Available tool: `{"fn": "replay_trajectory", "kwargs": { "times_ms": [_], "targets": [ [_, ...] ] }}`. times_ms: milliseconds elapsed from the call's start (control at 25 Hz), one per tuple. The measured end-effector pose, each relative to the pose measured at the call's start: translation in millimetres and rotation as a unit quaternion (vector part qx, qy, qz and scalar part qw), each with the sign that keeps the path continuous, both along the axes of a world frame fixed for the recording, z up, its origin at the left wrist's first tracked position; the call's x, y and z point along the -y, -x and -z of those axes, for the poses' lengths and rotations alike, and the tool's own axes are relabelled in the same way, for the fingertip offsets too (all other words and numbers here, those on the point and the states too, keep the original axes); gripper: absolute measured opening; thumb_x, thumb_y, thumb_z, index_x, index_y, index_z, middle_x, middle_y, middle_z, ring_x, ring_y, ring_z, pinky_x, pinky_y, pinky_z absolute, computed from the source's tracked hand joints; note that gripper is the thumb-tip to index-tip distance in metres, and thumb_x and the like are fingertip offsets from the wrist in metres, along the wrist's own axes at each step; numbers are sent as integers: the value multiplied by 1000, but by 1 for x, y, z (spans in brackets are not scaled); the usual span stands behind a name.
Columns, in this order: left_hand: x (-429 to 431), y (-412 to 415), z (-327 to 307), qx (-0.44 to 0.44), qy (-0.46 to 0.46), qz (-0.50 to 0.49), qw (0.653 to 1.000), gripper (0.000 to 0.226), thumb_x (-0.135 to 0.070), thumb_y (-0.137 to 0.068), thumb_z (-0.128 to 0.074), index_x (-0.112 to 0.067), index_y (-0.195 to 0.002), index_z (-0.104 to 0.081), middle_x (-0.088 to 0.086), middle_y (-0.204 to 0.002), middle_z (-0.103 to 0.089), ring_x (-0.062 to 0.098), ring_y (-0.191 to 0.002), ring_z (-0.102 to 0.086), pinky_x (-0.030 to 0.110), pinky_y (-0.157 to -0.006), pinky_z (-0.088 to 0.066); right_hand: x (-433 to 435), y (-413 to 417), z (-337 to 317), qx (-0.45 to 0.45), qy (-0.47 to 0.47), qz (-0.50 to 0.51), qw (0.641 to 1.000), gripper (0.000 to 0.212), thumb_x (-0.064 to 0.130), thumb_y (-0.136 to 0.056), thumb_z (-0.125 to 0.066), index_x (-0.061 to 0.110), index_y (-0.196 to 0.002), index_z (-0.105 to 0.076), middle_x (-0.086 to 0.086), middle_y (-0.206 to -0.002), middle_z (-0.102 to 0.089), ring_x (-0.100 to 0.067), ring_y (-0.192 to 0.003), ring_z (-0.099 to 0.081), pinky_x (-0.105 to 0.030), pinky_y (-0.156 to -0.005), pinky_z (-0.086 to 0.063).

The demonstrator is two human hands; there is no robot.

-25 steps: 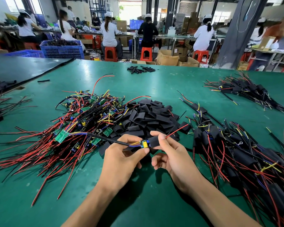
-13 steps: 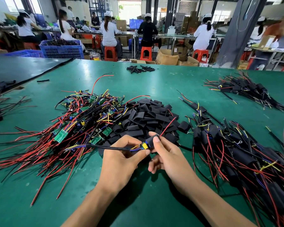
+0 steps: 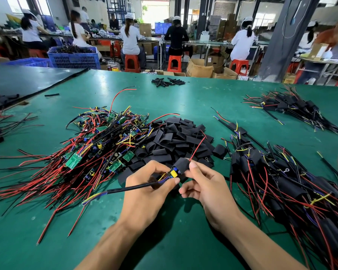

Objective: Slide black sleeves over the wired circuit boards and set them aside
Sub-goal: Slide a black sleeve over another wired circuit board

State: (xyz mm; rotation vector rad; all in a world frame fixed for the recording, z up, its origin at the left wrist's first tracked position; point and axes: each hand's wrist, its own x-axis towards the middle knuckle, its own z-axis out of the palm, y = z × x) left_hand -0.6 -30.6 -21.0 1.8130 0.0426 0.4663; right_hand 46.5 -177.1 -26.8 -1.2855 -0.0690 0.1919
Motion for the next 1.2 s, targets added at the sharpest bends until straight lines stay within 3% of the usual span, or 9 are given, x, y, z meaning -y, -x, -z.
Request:
{"fn": "replay_trajectory", "kwargs": {
  "times_ms": [160, 280, 560, 760, 920, 1040, 1200],
  "targets": [
    [1, 0, -1, -13, 16, -25, 999, 19, -20, -78, -84, -33, -79, -70, -5, -69, -70, 10, -54, -55, 35, -55, -50, -3, 5, -3, 34, 28, -6, 999, 29, 23, -101, -56, 34, -89, -80, 1, -80, -71, -23, -53, -66, -27, -52, -53],
    [2, 0, -1, -12, 22, -28, 999, 17, -21, -78, -84, -32, -78, -71, -4, -68, -70, 10, -53, -54, 32, -52, -48, -2, 4, -3, 20, 15, 17, 1000, 22, 17, -101, -57, 24, -94, -77, 3, -79, -74, -24, -51, -66, -27, -50, -52],
    [7, 1, 0, 3, 28, -30, 999, 19, -13, -78, -83, -22, -76, -67, -5, -65, -68, 5, -51, -51, 15, -51, -40, -2, 3, -4, -18, -11, 21, 1000, 18, 6, -100, -55, 15, -101, -71, -9, -80, -75, -27, -49, -65, -27, -47, -51],
    [6, 1, -1, -3, 30, -14, 999, 21, -12, -78, -83, -25, -76, -67, -4, -63, -65, 7, -51, -50, 22, -50, -44, -1, 1, -6, -64, -33, 6, 997, 17, 1, -98, -54, 7, -110, -64, -13, -65, -68, -22, -48, -63, -27, -47, -50],
    [4, 0, -3, -12, 59, -5, 998, 21, -9, -79, -81, -26, -79, -70, -1, -64, -68, 13, -47, -54, 19, -46, -43, 2, -1, -11, -113, -84, -26, 990, 12, 0, -98, -52, 4, -97, -63, -12, -68, -69, -19, -52, -65, -27, -49, -54],
    [3, -1, -4, -22, 88, -2, 996, 19, -9, -79, -82, -25, -82, -72, -1, -70, -72, 14, -46, -56, 18, -47, -44, 3, 0, -13, -127, -122, -51, 983, 21, 0, -99, -51, 8, -86, -65, -10, -67, -67, -18, -53, -64, -28, -48, -52],
    [2, -1, -1, -17, 42, -7, 999, 26, -8, -77, -82, -32, -80, -71, -3, -69, -70, 11, -54, -54, 31, -49, -48, 0, 2, -11, -75, -42, -66, 994, 27, 3, -102, -48, 13, -85, -67, -9, -69, -66, -20, -53, -64, -26, -46, -49]
  ]
}}
